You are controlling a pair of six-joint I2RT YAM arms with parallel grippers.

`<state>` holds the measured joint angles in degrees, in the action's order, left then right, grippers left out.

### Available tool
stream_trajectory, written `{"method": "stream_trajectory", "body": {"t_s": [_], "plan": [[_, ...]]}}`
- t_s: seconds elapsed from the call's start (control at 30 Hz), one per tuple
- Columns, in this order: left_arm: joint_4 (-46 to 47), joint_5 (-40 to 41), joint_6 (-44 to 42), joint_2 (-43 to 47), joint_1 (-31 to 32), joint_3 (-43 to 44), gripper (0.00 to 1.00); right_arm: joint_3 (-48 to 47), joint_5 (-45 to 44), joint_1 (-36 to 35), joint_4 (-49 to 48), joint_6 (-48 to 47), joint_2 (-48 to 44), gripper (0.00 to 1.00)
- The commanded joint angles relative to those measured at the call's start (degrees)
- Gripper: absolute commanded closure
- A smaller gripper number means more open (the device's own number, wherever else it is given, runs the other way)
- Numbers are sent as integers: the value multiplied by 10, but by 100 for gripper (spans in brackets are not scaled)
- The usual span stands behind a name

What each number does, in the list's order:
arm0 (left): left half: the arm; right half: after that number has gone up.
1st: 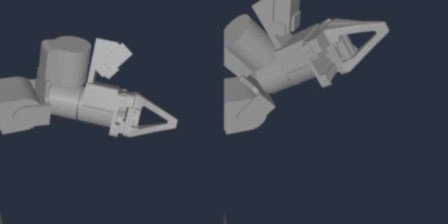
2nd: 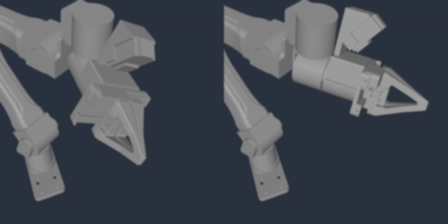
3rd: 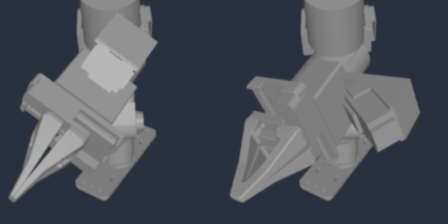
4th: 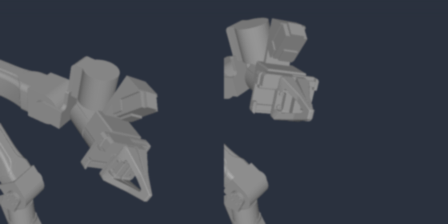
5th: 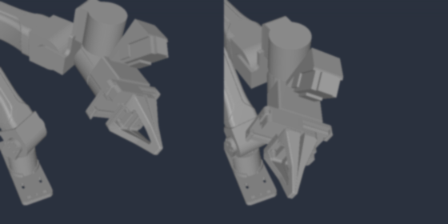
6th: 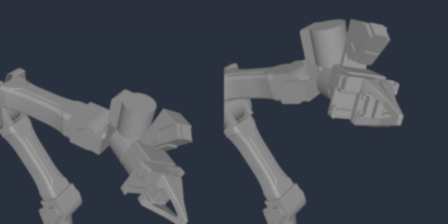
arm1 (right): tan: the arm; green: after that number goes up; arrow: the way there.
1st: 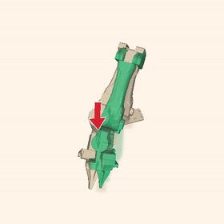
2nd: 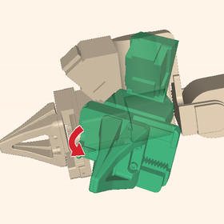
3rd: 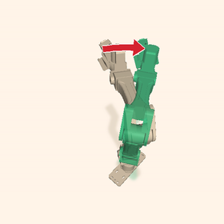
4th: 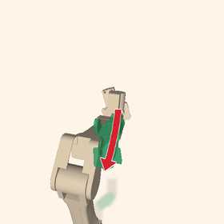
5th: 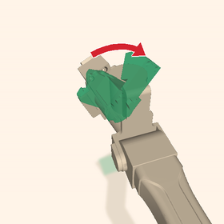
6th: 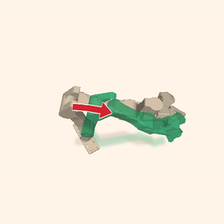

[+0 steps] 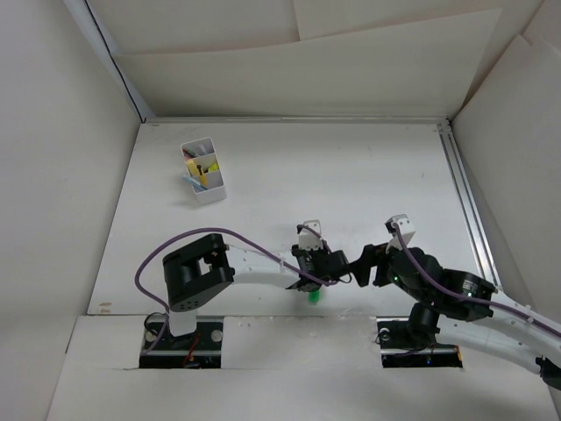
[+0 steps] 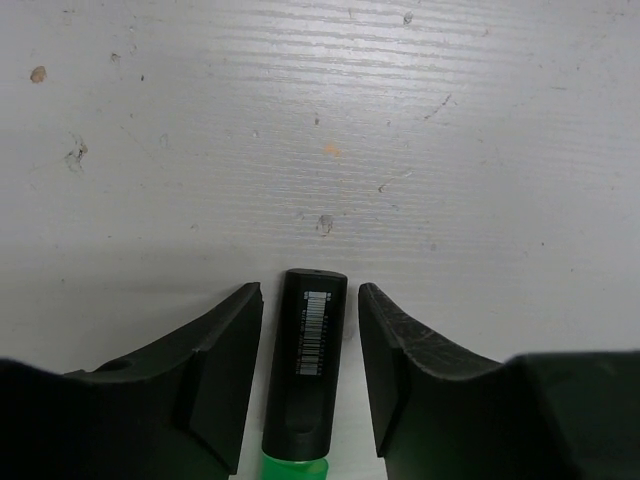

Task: Sort the stationery into containers
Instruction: Pick up the pen from the center of the board.

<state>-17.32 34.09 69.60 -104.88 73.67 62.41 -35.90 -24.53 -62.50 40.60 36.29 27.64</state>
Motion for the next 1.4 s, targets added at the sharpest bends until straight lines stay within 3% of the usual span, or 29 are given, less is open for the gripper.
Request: {"method": "stream_trajectory", "body": {"t_s": [0.0, 0.43, 0.63, 0.9, 1.13, 1.37], "plan": [[-84, -13, 11, -50, 0, -12, 61, -22, 49, -6, -84, 8, 4, 22], [-56, -30, 11, -48, 0, -18, 80, -27, 39, -6, -95, -3, -27, 22], [-56, -41, 23, -21, -6, -35, 100, -22, 39, -6, -100, -3, -21, 22], [3, -41, -27, 130, -69, -80, 100, -5, 71, -6, -126, -34, 26, 16], [3, -35, -48, 144, -101, -66, 100, 40, 130, -6, -229, -54, 78, 15], [63, -91, -62, 192, -159, -88, 100, 68, 170, -6, -301, -65, 95, 23]]}}
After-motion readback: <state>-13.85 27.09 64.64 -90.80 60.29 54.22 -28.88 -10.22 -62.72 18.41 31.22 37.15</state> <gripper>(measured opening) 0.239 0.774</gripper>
